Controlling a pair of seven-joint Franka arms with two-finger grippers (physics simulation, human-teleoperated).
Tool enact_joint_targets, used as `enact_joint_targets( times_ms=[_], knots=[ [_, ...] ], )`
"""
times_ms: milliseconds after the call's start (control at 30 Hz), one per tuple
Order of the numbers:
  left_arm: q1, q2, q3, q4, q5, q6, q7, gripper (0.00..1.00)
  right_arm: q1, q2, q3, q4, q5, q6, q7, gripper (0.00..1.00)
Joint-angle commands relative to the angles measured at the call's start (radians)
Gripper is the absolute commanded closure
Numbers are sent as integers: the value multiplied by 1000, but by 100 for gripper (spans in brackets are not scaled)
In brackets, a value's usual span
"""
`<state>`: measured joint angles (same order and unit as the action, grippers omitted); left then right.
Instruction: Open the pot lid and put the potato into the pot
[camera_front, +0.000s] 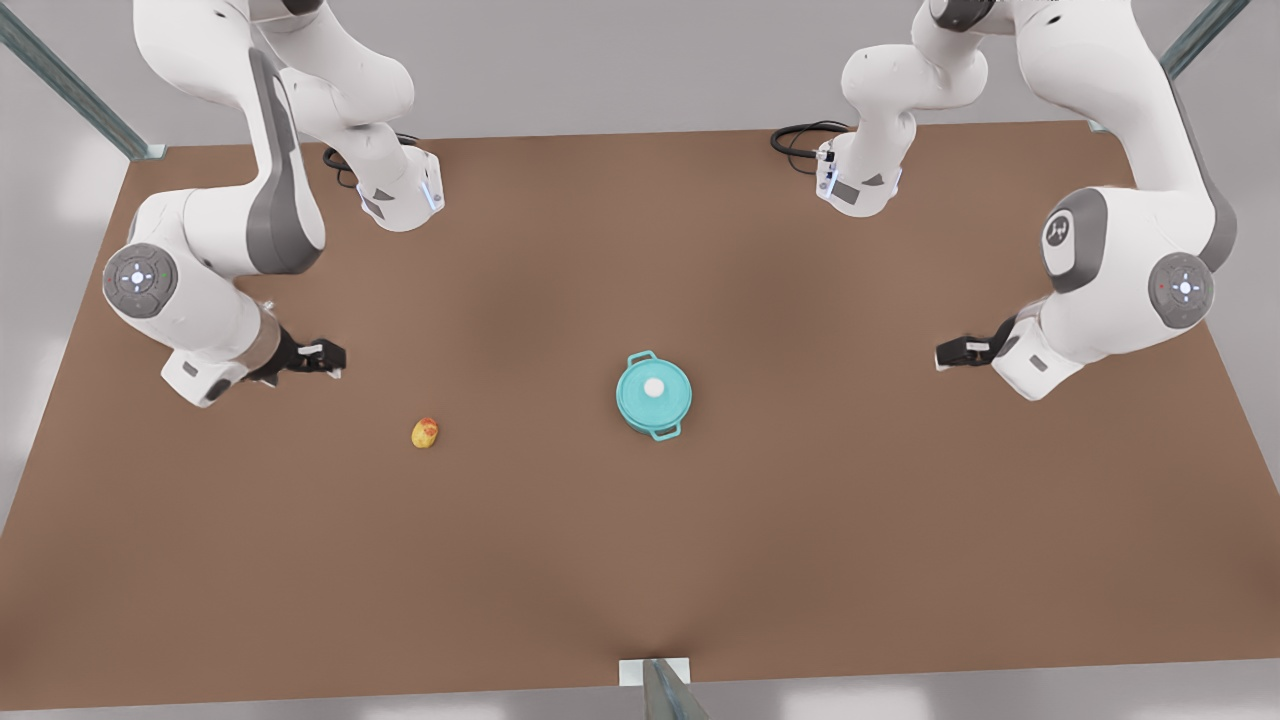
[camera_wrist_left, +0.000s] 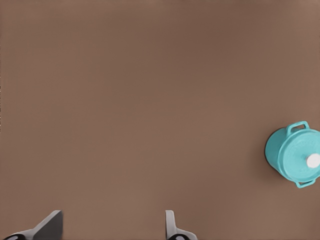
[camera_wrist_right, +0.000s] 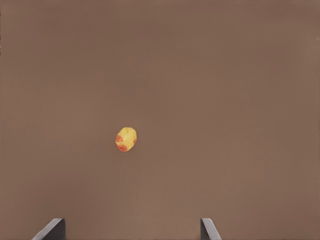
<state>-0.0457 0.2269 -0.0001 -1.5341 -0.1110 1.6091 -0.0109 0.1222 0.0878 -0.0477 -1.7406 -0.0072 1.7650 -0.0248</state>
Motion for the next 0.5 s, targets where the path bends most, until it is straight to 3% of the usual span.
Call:
enact_joint_targets(
  times_ms=[0, 67, 100, 167, 233, 300, 467],
  knots=[
    [-2, 3, -1, 2, 4, 130, -1, 0, -21, -2, -3, 7, -26, 145, -3, 0],
    [-11, 0, -17, 5, 5, 80, 8, 0, -15, 0, 0, 10, -46, 134, 46, 0],
    [-22, -12, -75, 8, 10, 16, -33, 0, 17, 0, 15, 10, -57, 96, 126, 0],
    [-78, -3, -396, 9, 80, 70, -510, 0, 112, 40, 17, 29, -76, 94, 292, 0],
    [-292, 120, -402, 9, 139, 247, -848, 0, 119, 61, 20, 33, -73, 102, 321, 0],
    [-399, 267, -403, 156, 278, 270, -1032, 0, 109, 86, 15, 32, -56, 113, 321, 0],
    [-451, 462, -390, 213, 381, 400, -1239, 0, 71, 187, 8, 32, -5, 172, 364, 0]
  ],
)
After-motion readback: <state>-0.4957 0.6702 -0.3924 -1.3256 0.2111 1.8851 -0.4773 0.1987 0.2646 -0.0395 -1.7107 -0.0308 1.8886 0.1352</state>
